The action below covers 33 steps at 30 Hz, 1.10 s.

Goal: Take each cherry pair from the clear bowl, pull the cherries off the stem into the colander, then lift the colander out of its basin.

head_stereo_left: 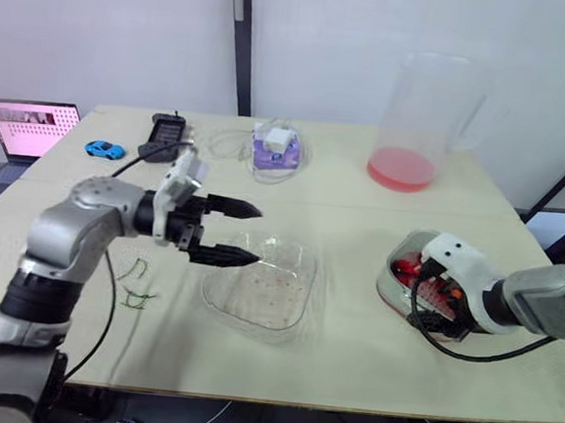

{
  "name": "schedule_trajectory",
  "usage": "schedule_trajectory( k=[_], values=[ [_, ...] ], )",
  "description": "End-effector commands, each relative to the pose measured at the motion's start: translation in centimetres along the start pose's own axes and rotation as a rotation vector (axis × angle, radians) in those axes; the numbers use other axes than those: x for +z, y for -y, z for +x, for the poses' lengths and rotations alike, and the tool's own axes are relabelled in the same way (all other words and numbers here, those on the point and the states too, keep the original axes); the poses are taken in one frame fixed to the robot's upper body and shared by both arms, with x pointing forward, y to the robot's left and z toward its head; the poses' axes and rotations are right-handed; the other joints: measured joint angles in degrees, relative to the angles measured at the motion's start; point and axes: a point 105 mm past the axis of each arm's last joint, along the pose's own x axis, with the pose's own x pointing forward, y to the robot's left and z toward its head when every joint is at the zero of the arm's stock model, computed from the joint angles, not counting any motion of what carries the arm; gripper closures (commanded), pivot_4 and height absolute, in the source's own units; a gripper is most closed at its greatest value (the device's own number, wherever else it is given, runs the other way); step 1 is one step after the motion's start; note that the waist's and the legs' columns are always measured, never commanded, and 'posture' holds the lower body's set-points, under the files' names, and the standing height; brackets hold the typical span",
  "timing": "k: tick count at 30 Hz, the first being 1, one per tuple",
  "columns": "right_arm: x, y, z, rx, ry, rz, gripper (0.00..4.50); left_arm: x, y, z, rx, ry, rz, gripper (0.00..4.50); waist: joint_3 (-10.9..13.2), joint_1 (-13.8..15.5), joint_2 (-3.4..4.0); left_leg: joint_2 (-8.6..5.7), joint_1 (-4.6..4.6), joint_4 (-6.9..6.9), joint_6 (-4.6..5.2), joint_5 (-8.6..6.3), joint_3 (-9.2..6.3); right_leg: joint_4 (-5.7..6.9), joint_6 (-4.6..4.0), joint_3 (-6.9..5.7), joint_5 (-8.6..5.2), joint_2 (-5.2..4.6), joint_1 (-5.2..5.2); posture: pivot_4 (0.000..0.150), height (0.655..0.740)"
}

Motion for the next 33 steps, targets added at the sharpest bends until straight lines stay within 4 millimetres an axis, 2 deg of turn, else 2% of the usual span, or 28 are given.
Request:
schedule_trajectory(
  k=[1,2,6,9,21,29,33],
  values=[
    [0.9,0.5,-0.2,-0.026,0.015,-0.009,0.64,1.2,0.1,-1.9,0.071,0.001,0.066,0.00,0.0,0.0,0.00,0.00,0.00,0.01,0.00,0.00,0.00,0.00,0.00,0.00,0.00,0.00,0.00,0.150,0.7332],
    [0.9,0.5,-0.2,-0.024,0.014,-0.010,0.92,1.1,0.1,-2.2,0.081,-0.003,0.067,0.00,0.0,0.0,0.00,0.00,0.00,0.01,0.00,0.00,0.00,-0.01,0.00,0.00,0.00,0.00,0.00,0.150,0.7332],
    [1.4,0.3,0.3,-0.003,0.005,-0.018,2.81,0.2,0.8,-3.4,0.091,-0.047,0.051,0.00,0.0,0.1,-0.01,-0.01,0.00,-0.01,0.00,0.00,0.01,-0.03,0.00,-0.01,0.00,-0.02,0.01,0.150,0.7332],
    [1.2,0.4,0.4,-0.002,-0.019,-0.027,4.25,0.2,0.7,-3.5,0.110,-0.041,0.056,0.00,0.0,0.1,-0.01,0.00,0.00,0.00,0.00,0.00,0.01,-0.02,0.00,-0.01,0.00,-0.01,0.01,0.150,0.7332],
    [2.2,0.9,-1.4,-0.006,0.019,-0.047,4.27,0.5,0.3,-2.8,0.093,-0.018,0.048,0.00,0.0,0.2,-0.01,-0.01,-0.01,0.01,0.00,0.00,0.01,-0.03,0.00,-0.02,0.00,-0.02,0.02,0.150,0.7332],
    [3.9,0.9,-5.2,0.016,0.118,-0.082,4.27,0.6,-0.4,-2.6,0.041,-0.014,0.042,0.00,0.0,0.1,0.03,-0.01,-0.01,-0.01,0.00,0.00,0.02,-0.02,0.00,-0.02,0.00,-0.01,0.00,0.150,0.7332],
    [4.3,0.9,-6.6,0.044,0.170,-0.064,4.27,0.7,-0.9,-1.5,0.006,0.011,0.049,0.00,0.0,0.1,0.03,-0.01,-0.01,0.01,0.00,0.00,0.03,-0.02,0.00,-0.02,0.00,-0.01,0.01,0.150,0.7332]
  ],
)
